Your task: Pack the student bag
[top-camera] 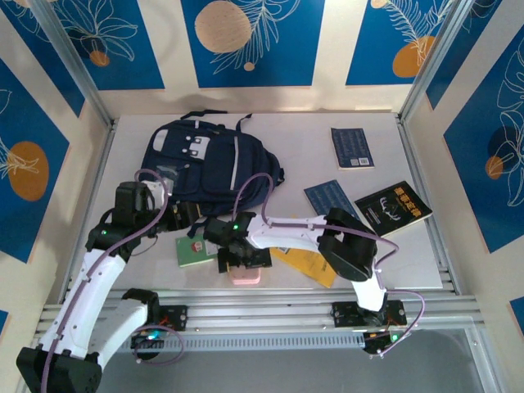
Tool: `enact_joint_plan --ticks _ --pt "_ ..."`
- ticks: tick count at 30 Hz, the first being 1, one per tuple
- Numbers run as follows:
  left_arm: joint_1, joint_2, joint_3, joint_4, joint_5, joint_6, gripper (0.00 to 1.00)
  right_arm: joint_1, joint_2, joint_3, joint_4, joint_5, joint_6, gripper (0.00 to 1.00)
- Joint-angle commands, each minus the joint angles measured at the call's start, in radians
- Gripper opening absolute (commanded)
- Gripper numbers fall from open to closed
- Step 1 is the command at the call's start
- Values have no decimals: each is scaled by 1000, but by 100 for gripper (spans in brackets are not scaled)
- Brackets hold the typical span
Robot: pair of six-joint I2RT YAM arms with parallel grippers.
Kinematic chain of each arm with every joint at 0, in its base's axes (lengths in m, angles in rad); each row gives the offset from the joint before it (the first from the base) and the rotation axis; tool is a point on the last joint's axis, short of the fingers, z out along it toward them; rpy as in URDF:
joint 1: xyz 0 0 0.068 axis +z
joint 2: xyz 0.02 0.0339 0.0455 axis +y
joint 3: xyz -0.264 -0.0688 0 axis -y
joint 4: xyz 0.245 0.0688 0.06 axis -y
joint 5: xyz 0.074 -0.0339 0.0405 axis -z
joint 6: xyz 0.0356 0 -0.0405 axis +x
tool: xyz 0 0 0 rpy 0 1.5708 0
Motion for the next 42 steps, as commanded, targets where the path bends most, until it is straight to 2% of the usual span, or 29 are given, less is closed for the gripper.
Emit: enact_joint_plan --ticks 1,8,11,15,18,26,34,37,42 --pt "-6 -3 -14 2 2 32 72 -5 47 -12 0 -33 32 100" --pt "-5 -1 -17 3 2 29 72 -7 108 0 -6 -3 60 100" --pt "-5 0 -16 -1 -8 26 73 -11 81 -30 -1 30 75 95" --pt "-6 7 -14 -1 -20 9 75 -12 -7 -85 22 104 62 86" --pt "-5 24 -28 27 -3 -41 78 -16 -85 -127 61 124 6 84" --pt "-6 103 -69 228 177 -194 83 -27 -322 -231 162 189 -213 85" --pt "-48 235 -41 434 351 -295 84 -66 -585 -413 399 60 -379 86" --pt "-95 257 -28 475 363 -311 84 -82 -655 -460 442 15 -401 85" --pt "-172 278 -23 548 363 -347 83 -97 -686 -465 422 5 -414 85"
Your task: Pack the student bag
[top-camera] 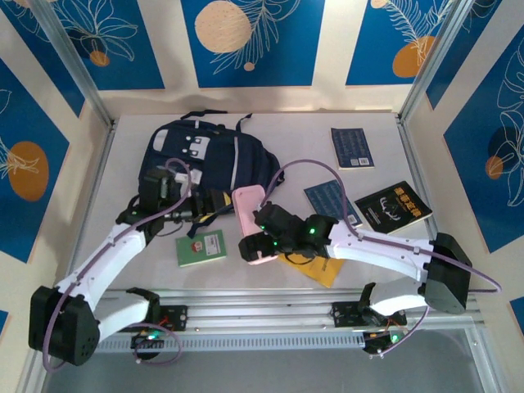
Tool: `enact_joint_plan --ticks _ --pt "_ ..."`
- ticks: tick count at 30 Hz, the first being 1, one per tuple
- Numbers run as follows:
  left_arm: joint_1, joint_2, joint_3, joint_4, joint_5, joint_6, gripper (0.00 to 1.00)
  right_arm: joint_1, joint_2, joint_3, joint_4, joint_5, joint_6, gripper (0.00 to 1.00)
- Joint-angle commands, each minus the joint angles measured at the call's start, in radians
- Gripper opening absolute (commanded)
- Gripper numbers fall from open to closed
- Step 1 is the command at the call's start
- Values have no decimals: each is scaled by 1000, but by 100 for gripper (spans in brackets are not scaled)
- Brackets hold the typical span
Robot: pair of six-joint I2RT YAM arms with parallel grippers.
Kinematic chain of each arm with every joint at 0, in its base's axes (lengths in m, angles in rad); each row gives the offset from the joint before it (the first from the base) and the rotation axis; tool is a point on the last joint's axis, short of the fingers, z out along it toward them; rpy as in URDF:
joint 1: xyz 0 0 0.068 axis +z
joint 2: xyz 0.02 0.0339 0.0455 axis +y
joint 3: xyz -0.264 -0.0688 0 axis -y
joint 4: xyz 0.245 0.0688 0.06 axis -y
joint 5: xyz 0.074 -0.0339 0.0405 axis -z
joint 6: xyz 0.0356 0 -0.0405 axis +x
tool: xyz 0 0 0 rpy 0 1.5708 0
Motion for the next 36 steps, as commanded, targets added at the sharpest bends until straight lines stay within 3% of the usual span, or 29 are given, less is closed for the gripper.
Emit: enact_joint_plan --ticks 1,10,16,21,25,31,36 --pt "-47 8 34 88 29 -29 82 -8 -32 -9 47 -36 -41 84" --pt "-163 102 58 126 -31 -28 78 -7 -40 -31 73 -68 -28 85" --pt "-217 164 87 161 -45 -42 61 -2 -55 -35 67 -70 -34 85" --pt "-244 181 103 182 -60 -54 39 -2 -70 -31 41 -45 -27 85" --pt "-245 193 101 222 -44 -99 30 -4 -81 -27 27 -16 -18 89" --pt "-245 165 106 205 -73 -114 26 -4 -105 -18 -15 57 10 100" --pt "-240 132 109 182 -131 -136 28 15 -206 -48 -20 166 25 100"
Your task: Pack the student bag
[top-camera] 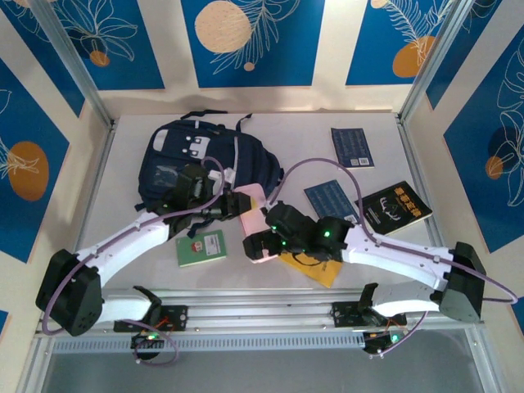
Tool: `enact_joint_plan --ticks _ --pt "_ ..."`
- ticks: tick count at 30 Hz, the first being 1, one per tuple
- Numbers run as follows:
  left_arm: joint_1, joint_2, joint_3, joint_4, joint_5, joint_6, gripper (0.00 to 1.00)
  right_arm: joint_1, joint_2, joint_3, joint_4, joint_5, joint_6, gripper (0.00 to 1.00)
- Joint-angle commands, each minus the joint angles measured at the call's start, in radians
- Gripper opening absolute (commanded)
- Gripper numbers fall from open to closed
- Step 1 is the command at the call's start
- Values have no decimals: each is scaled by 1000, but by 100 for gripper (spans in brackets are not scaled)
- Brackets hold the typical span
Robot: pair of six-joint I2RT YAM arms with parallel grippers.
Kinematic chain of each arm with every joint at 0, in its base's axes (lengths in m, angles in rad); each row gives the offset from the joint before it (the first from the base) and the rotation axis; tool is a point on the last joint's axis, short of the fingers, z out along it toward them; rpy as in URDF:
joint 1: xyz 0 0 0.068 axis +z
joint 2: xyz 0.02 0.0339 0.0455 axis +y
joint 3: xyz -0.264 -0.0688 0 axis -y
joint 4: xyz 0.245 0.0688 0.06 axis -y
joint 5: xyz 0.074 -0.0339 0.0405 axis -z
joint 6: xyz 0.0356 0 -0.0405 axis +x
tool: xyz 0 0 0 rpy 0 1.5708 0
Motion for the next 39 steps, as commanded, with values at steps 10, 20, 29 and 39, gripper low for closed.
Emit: enact_joint_plan --ticks 10,20,29,39 --pt "36 -149 -78 275 -251 -329 29 -278 -453 -294 306 -244 411 92" --pt "27 -123 -62 442 -352 -518 29 -433 -430 -430 667 -487 782 92" --pt "11 -122 -60 448 -365 -552 28 -405 -314 -464 933 -408 868 87" --pt "-29 -120 -73 440 -386 -564 28 -388 -201 -462 1176 -401 919 69"
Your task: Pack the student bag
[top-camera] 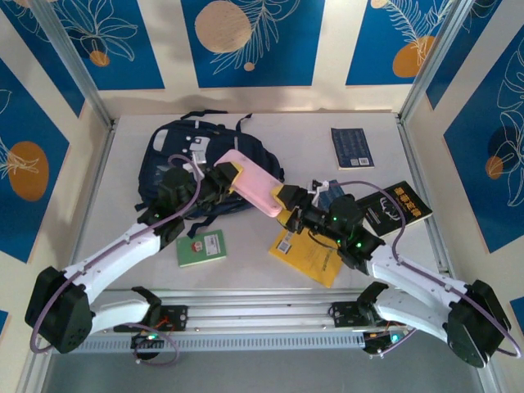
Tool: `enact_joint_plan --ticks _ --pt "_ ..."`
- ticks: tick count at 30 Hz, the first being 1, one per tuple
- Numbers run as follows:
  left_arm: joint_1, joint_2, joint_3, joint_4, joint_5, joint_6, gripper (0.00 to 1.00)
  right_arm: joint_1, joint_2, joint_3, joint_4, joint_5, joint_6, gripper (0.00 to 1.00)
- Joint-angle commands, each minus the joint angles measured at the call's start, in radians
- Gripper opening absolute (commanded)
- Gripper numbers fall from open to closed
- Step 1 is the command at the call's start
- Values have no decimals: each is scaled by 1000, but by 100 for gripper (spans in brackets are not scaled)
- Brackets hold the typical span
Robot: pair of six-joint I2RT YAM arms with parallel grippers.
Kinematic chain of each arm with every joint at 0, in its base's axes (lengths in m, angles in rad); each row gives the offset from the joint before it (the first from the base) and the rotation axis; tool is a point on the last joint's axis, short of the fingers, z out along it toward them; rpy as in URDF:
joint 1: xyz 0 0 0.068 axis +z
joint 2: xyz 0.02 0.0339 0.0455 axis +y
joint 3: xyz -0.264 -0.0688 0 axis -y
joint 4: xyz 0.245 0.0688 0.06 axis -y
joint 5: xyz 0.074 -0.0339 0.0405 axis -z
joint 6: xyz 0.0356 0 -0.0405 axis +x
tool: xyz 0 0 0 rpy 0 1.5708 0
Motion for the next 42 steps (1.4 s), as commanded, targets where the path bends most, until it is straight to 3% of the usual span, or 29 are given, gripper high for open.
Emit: enact_joint_plan --ticks 1,8,12,17,22,24,29,33,37,40,42 --pt "-25 -1 1 58 -17 -19 28 10 30 16 124 2 23 66" --pt "-48 -12 -2 42 -45 -25 29 9 13 42 108 35 -2 52" --pt "-55 -12 0 34 -53 -29 34 7 -5 45 85 54 -10 46" --pt "-64 -31 -15 -17 -81 -7 55 7 -56 38 27 90 -36 33" --pt "-67 -54 -20 -96 -82 66 72 -6 -91 34 -16 100 -60 33" --pt "-67 -74 2 -204 -97 131 77 -16 -112 33 -56 105 -80 33" --pt "-58 -129 127 -582 -243 412 84 -56 -262 55 -360 193 -222 33" --pt "-55 -91 244 -713 -314 702 84 -112 -380 53 -556 238 -342 33" --pt "-24 81 399 -814 -257 914 82 -172 -447 35 -650 218 -411 33" --pt "24 269 569 -915 -166 995 80 -206 -473 26 -676 184 -439 33" --pt "49 387 685 -981 -161 1043 79 -223 -478 27 -693 167 -463 34"
